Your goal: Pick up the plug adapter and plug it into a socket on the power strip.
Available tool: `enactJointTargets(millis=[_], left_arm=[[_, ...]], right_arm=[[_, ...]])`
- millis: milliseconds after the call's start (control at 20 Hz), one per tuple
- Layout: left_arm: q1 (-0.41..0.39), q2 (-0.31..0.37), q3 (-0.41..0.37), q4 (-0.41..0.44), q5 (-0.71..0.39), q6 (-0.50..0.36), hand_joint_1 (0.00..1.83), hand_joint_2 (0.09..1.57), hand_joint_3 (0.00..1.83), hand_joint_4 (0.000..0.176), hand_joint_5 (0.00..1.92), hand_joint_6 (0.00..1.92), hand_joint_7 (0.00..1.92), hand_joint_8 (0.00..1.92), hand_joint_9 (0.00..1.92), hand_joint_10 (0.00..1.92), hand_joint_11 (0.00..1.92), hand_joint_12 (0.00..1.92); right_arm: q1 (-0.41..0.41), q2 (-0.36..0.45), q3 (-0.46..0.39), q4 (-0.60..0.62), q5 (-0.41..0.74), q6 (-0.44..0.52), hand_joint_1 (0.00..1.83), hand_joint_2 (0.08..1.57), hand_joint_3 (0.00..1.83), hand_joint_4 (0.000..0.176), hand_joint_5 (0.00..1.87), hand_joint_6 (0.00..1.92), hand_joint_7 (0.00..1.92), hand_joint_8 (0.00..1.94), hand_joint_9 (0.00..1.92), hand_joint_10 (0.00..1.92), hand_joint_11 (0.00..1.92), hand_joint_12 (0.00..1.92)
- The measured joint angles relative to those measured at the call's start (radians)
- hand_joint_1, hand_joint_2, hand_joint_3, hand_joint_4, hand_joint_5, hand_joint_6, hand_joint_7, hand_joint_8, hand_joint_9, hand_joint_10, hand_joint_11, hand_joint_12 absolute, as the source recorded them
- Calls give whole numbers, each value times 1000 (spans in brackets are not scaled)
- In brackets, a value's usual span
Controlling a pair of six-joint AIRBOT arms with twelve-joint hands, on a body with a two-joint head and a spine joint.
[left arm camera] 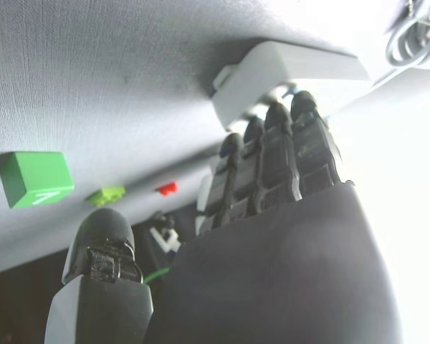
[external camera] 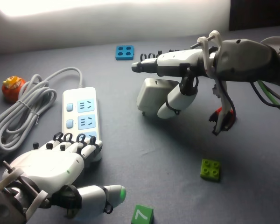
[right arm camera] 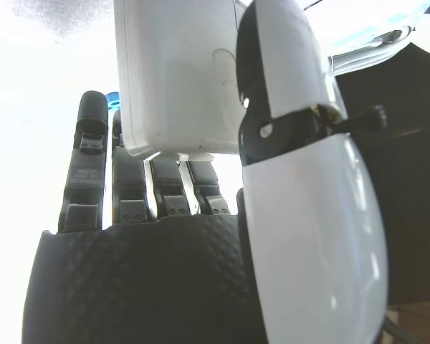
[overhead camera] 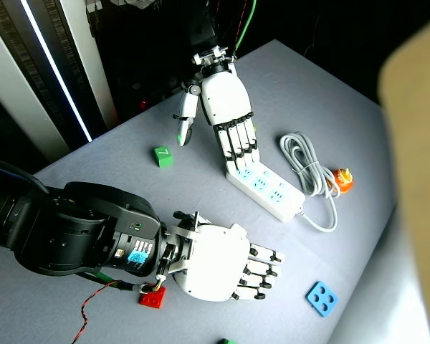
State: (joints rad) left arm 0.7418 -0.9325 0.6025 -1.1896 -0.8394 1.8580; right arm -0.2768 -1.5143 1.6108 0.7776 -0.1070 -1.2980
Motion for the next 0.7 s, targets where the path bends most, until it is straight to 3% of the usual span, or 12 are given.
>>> enactJointTargets(millis=[100, 500, 700], left_arm=[[0, 0, 0, 0, -1, 0, 0, 1190, 0, 0, 20, 2, 22, 1, 16, 1, 0, 0], [14, 0, 0, 6, -3, -2, 0, 1194, 1, 0, 25, 8, 31, 5, 24, 4, 0, 0], [16, 0, 0, 7, -5, -2, 0, 1191, 0, 0, 31, 7, 38, 6, 33, 6, 0, 0]], right_arm=[[-2, 0, 0, 0, -2, 0, 1246, 977, 1, 0, 0, 0, 15, 3, 42, 4, 0, 411], [-2, 0, 0, 0, 0, 1, 1194, 1021, 3, 0, 61, 8, 115, 10, 132, 13, 0, 575], [-2, 2, 0, 0, 0, 1, 1095, 1019, 0, 0, 143, 8, 230, 13, 258, 24, 0, 852]])
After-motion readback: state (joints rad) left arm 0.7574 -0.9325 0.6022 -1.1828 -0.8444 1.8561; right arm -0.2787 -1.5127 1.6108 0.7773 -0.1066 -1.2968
